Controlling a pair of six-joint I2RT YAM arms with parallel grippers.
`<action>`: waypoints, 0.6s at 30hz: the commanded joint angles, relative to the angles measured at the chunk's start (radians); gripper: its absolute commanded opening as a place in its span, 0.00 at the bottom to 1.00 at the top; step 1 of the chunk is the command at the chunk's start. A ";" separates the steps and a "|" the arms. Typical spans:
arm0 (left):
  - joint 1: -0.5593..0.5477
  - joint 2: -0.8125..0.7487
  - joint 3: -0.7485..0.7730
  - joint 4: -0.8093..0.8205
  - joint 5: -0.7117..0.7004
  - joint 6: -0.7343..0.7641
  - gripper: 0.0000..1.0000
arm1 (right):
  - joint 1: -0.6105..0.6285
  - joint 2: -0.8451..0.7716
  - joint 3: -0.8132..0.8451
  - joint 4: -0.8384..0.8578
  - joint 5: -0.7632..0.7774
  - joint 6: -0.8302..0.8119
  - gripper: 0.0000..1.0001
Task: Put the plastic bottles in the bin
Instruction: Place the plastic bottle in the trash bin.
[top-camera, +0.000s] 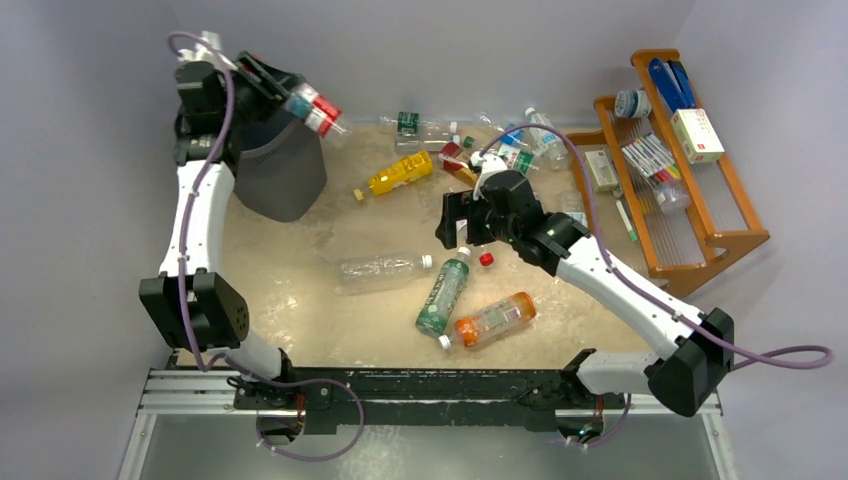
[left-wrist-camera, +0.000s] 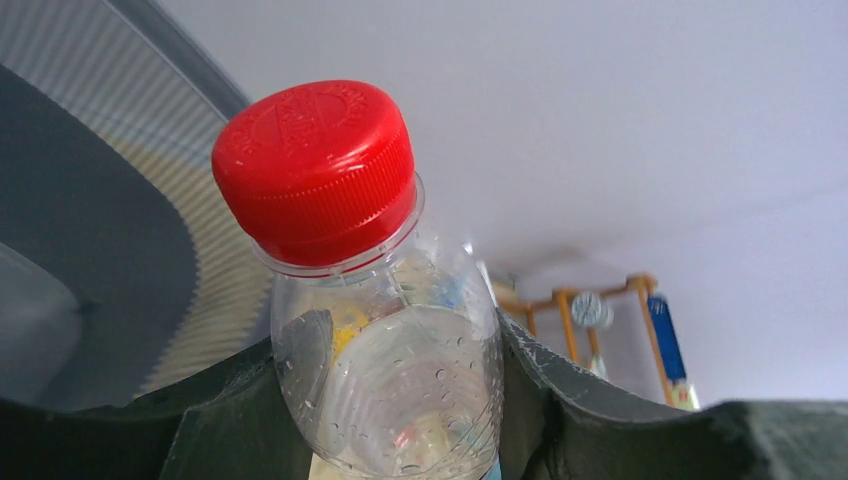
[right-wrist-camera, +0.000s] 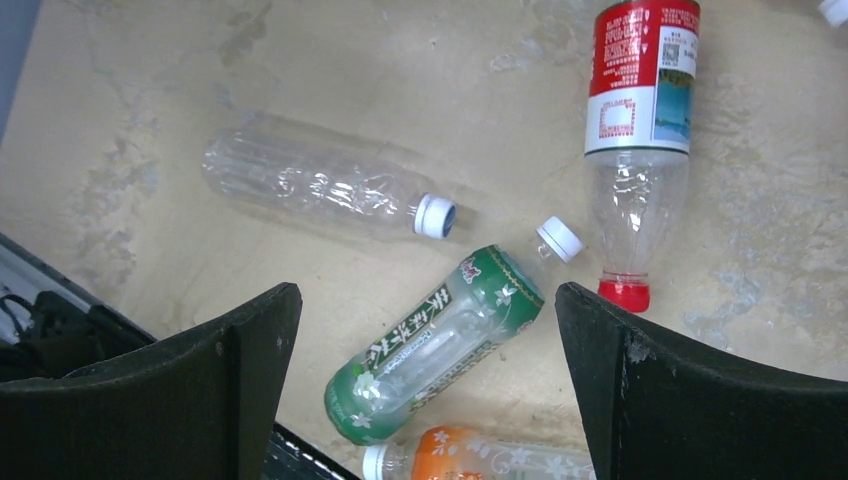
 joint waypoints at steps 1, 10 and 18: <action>0.117 0.015 0.079 0.131 0.032 -0.134 0.49 | -0.017 0.021 -0.018 0.022 0.022 0.017 1.00; 0.293 0.060 0.099 0.206 0.012 -0.201 0.50 | -0.180 0.073 -0.048 0.078 -0.083 -0.032 1.00; 0.326 0.108 0.094 0.101 -0.084 -0.116 0.61 | -0.292 0.152 -0.049 0.120 -0.125 -0.071 1.00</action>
